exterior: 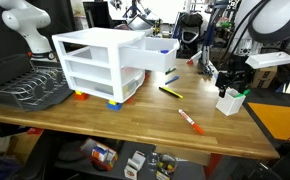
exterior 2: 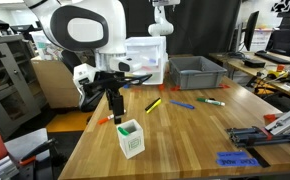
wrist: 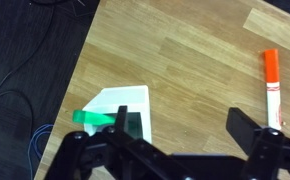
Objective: Move the pen holder to the middle of the table
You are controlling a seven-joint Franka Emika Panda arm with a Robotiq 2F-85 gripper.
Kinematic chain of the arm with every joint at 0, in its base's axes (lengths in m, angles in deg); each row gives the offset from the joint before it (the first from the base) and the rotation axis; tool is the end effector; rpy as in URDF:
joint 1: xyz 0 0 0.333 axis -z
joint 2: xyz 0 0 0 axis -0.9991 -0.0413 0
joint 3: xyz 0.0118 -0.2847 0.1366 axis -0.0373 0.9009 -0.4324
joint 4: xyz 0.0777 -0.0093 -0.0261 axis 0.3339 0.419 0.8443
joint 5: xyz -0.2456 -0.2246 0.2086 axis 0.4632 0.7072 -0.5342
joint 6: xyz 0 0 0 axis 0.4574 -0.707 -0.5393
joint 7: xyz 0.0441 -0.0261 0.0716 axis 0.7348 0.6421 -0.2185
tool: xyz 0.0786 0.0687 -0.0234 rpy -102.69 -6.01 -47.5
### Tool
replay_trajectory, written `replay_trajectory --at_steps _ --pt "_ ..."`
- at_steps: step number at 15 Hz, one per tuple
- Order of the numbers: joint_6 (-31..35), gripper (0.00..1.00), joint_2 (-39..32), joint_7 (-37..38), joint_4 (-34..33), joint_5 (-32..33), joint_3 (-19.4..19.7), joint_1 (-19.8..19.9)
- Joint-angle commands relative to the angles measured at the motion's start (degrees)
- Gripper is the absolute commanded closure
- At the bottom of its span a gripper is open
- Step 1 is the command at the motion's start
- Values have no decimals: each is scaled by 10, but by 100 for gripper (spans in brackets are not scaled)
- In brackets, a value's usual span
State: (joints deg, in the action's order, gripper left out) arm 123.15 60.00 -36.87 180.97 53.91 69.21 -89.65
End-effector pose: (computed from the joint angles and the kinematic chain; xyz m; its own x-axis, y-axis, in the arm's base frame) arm 0.4265 0.0171 0.2184 0.9776 -0.1835 -0.1034 -0.1814 -0.9830 0.0298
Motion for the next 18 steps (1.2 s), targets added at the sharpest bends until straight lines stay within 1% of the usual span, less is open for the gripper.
replay_trajectory --at_steps 1,10,11,12,13,18 --pt "21 0 -37 10 -18 10 7 2" --pt "26 0 -108 1 -85 6 13 -6" --pt "26 9 -114 -2 -89 3 12 -5" --pt "25 20 -118 -2 -91 4 12 -6" --pt "26 34 -121 -3 -89 3 11 -7" --pt "27 69 -128 -1 -77 2 13 -11"
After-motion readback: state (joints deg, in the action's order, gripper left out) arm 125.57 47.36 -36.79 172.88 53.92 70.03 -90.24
